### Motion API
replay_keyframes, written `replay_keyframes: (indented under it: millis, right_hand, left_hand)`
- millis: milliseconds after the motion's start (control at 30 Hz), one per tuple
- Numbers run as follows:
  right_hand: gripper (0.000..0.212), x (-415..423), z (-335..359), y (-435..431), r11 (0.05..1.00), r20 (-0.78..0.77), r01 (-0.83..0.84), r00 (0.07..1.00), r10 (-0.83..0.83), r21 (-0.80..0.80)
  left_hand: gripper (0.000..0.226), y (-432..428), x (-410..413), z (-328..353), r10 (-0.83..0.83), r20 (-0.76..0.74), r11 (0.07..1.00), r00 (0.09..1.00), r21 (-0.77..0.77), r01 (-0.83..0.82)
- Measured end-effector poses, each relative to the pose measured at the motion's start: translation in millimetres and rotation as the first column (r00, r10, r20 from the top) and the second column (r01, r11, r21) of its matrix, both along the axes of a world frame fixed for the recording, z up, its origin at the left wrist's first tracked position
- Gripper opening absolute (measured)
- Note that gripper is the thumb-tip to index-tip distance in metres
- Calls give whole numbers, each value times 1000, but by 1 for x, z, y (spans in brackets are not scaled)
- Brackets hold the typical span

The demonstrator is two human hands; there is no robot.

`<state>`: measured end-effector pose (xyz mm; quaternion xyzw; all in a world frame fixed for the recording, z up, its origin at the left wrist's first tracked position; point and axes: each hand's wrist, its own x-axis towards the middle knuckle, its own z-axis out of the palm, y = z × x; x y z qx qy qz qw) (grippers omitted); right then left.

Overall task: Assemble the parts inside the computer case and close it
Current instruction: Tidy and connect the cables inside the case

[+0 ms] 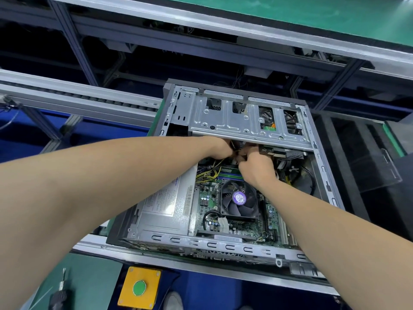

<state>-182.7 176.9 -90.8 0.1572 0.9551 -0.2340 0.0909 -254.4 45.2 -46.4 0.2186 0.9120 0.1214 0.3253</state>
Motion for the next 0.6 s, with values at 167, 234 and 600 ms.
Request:
replay_keyframes:
  millis: [167,234,600]
  right_hand:
    - [35,1,0,2,1000,-11,-4,1000,4,-24]
    - [35,0,-1,3,1000,-15,1,1000,-2,-26]
    - [35,3,5,-2,1000,-3,1,1000,-1,2]
  left_hand:
    - [41,8,2,-1,-77,20,996,997,-46,78]
    - [38,5,0,-4,-42,8,999,999,-16,42]
    - [11,-1,-4,-7,4,9,997,1000,71,-5]
